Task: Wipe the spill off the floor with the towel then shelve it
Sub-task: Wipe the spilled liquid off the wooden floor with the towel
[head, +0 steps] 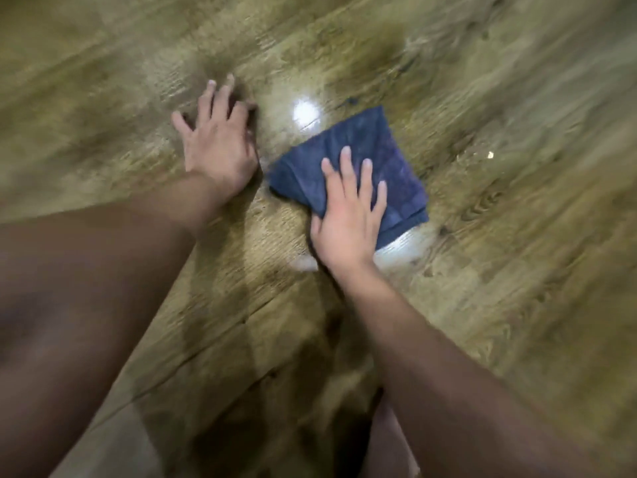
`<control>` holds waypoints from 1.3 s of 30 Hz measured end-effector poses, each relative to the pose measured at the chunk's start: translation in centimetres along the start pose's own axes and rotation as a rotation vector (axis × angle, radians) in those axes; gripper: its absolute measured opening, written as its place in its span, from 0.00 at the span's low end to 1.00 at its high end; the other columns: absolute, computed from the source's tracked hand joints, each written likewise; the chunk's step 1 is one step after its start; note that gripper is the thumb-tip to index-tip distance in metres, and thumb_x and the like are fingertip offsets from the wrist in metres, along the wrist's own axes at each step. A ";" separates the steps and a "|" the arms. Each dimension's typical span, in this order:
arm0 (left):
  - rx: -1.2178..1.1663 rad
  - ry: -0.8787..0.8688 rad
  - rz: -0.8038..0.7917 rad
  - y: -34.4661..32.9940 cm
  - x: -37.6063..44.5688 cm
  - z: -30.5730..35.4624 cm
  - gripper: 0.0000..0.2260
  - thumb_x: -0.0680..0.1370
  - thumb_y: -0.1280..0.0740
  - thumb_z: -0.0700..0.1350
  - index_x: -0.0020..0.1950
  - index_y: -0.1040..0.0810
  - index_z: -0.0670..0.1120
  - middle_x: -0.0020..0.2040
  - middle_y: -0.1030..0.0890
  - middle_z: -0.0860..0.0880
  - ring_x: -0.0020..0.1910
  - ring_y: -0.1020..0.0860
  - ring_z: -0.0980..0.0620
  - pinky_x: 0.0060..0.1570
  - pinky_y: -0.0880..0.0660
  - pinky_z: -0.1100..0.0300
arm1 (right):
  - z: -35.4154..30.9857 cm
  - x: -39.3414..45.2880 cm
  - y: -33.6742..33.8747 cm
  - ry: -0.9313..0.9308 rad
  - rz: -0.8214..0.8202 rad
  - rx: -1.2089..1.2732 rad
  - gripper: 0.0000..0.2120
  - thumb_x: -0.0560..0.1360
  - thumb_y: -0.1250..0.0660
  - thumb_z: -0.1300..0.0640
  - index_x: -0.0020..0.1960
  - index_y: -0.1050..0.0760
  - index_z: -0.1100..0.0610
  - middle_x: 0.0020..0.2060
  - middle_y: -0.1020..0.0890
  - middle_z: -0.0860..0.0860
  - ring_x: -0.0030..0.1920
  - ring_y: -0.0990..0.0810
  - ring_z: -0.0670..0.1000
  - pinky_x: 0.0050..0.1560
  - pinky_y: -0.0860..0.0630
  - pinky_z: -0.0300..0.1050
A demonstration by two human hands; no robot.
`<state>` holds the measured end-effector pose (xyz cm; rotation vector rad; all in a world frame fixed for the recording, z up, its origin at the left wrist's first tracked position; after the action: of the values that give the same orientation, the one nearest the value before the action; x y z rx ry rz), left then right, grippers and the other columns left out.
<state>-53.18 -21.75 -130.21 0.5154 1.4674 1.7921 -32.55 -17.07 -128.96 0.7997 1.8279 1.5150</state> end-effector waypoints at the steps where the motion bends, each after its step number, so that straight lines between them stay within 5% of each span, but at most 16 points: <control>1: 0.016 -0.055 -0.003 -0.2 -1.3 1.4 0.22 0.80 0.43 0.48 0.75 0.34 0.52 0.82 0.44 0.50 0.81 0.49 0.49 0.70 0.48 0.28 | 0.8 -1.5 -0.1 0.020 -0.016 -0.003 0.39 0.69 0.31 0.51 0.78 0.38 0.48 0.81 0.44 0.49 0.80 0.46 0.59 0.77 0.49 0.62; 3: 0.000 -0.155 -0.079 -1.3 -3.9 5.0 0.23 0.81 0.42 0.48 0.77 0.35 0.53 0.83 0.46 0.52 0.82 0.51 0.51 0.71 0.50 0.27 | 3.2 -3.7 -0.2 0.053 -0.053 -0.017 0.39 0.69 0.31 0.52 0.78 0.38 0.49 0.81 0.44 0.49 0.80 0.47 0.58 0.78 0.49 0.62; 6: -0.021 -0.127 -0.255 -3.3 -5.3 9.1 0.28 0.83 0.44 0.55 0.82 0.49 0.56 0.83 0.62 0.54 0.81 0.63 0.49 0.71 0.58 0.25 | 7.6 -6.1 0.3 0.004 -0.096 -0.019 0.37 0.70 0.36 0.50 0.79 0.40 0.48 0.81 0.46 0.48 0.81 0.50 0.57 0.78 0.50 0.61; 10: -0.002 -0.066 -0.552 -4.5 -4.5 11.3 0.51 0.72 0.39 0.76 0.78 0.71 0.60 0.74 0.81 0.49 0.73 0.79 0.43 0.63 0.69 0.22 | 13.7 -9.5 1.2 -0.116 -0.119 -0.011 0.37 0.68 0.42 0.48 0.78 0.40 0.47 0.81 0.44 0.47 0.81 0.48 0.56 0.78 0.49 0.60; 15: -0.039 -0.042 -0.772 -3.6 -4.4 11.2 0.65 0.65 0.25 0.69 0.72 0.80 0.61 0.66 0.88 0.51 0.66 0.86 0.42 0.62 0.70 0.21 | 16.6 -11.2 2.1 -0.193 -0.133 -0.030 0.39 0.67 0.40 0.49 0.78 0.39 0.49 0.81 0.43 0.49 0.81 0.47 0.57 0.77 0.47 0.62; 22: 0.019 -0.002 -0.831 -3.3 -4.5 11.5 0.67 0.64 0.22 0.66 0.70 0.83 0.62 0.65 0.89 0.50 0.65 0.86 0.41 0.61 0.71 0.21 | 13.1 -7.6 1.1 -0.305 -0.113 -0.004 0.40 0.69 0.28 0.51 0.78 0.39 0.48 0.81 0.46 0.49 0.81 0.51 0.59 0.75 0.50 0.66; 31: 0.069 0.029 -0.825 -3.6 -4.4 11.7 0.71 0.60 0.22 0.69 0.74 0.80 0.55 0.67 0.88 0.51 0.67 0.85 0.42 0.61 0.69 0.20 | 6.6 5.4 1.5 -0.110 -0.135 0.037 0.36 0.75 0.35 0.46 0.80 0.43 0.45 0.82 0.51 0.46 0.81 0.57 0.59 0.77 0.56 0.65; 39: 0.069 0.029 -0.842 -2.8 -4.9 11.9 0.69 0.61 0.23 0.70 0.78 0.75 0.54 0.67 0.87 0.52 0.66 0.86 0.42 0.62 0.66 0.20 | 8.5 6.9 3.1 0.128 -0.516 -0.007 0.39 0.81 0.41 0.41 0.81 0.63 0.44 0.80 0.67 0.48 0.79 0.66 0.61 0.77 0.56 0.67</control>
<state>-40.80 -17.52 -129.07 -0.1106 1.4617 1.0817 -29.96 -6.04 -127.70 0.1979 1.9269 1.2519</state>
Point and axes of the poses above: each hand's wrist, its own x-axis towards the middle knuckle, its own y-axis out of the back of the hand, z = x × y, the point moved 5 cm from there along x, towards the middle knuckle
